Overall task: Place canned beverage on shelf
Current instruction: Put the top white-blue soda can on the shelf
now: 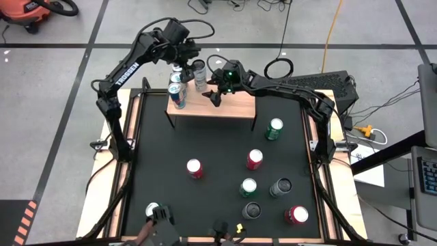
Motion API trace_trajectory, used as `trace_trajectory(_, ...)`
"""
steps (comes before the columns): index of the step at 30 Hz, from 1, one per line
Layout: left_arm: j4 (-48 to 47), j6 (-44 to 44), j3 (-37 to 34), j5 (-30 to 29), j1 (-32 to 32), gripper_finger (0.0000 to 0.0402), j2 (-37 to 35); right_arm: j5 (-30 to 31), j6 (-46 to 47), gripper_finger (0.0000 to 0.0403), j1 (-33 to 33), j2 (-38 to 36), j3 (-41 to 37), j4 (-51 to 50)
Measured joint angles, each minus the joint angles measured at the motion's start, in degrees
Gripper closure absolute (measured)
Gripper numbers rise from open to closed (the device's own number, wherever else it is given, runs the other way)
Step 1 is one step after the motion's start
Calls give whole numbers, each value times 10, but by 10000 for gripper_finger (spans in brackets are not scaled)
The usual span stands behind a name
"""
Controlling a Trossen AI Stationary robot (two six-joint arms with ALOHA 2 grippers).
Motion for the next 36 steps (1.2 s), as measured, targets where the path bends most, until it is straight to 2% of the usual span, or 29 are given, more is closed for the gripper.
trace_trajectory(17,-1,-4,0,-3,8,148,0,-1,3,103,1,4,0,24)
trace_trajectory(24,-2,-38,0,-3,7,148,-23,-1,1,103,-1,1,0,3)
trace_trajectory(29,-2,-70,0,1,2,148,-53,-2,-3,103,-3,-39,0,-56)
trace_trajectory(36,-2,-125,0,46,-34,148,-96,-2,-17,103,3,-136,0,-174)
